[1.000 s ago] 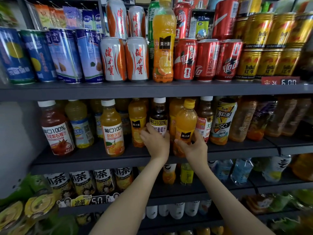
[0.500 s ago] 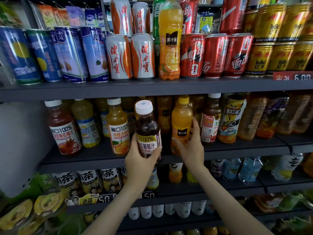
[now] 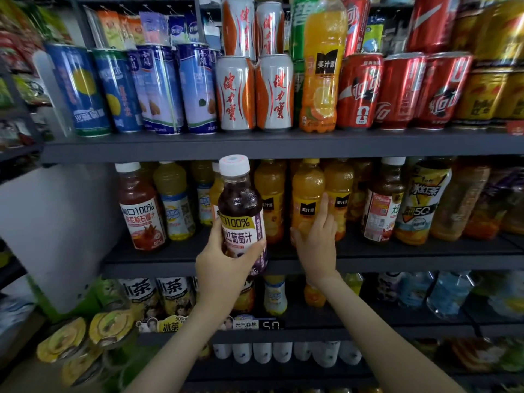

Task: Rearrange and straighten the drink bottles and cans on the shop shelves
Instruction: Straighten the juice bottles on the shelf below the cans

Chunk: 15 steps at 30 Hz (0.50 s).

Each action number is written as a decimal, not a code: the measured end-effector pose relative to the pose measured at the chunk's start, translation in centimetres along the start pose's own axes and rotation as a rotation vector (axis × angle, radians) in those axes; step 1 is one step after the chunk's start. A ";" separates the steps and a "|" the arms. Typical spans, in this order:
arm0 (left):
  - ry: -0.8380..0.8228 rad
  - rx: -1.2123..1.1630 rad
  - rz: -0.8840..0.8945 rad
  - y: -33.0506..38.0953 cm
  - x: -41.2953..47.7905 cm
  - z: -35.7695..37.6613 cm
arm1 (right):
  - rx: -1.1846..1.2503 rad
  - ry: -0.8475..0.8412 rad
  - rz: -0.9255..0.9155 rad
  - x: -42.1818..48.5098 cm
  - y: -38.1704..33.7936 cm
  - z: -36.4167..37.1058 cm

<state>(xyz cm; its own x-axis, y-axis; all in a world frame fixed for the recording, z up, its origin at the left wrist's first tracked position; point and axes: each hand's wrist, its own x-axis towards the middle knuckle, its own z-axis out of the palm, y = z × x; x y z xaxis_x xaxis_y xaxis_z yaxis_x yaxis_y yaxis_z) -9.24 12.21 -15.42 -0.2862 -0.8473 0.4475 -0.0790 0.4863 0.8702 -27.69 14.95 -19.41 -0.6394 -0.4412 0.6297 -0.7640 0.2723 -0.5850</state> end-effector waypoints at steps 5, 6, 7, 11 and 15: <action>-0.027 0.041 -0.027 -0.1 0.0 0.0 | 0.030 -0.060 0.041 1.5 -0.8 -0.2; -0.031 0.047 -0.031 0.0 0.0 0.0 | 0.077 -0.066 0.062 1.6 -1.3 -0.6; -0.033 0.057 -0.031 0.0 0.0 0.0 | 0.119 -0.060 0.079 1.5 -2.0 -1.1; -0.026 0.100 0.001 0.3 0.2 -0.1 | 0.413 -0.093 0.072 -0.6 -5.2 -3.7; -0.037 0.146 0.053 0.7 0.3 -0.3 | 0.730 -0.356 -0.020 -2.9 -8.3 -4.9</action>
<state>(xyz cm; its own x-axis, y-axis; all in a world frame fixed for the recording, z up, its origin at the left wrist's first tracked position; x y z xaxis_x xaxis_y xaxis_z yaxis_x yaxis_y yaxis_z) -9.07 12.26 -14.57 -0.3286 -0.8122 0.4820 -0.1998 0.5585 0.8051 -19.90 18.16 -13.87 -0.4662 -0.7190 0.5155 -0.4478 -0.3107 -0.8384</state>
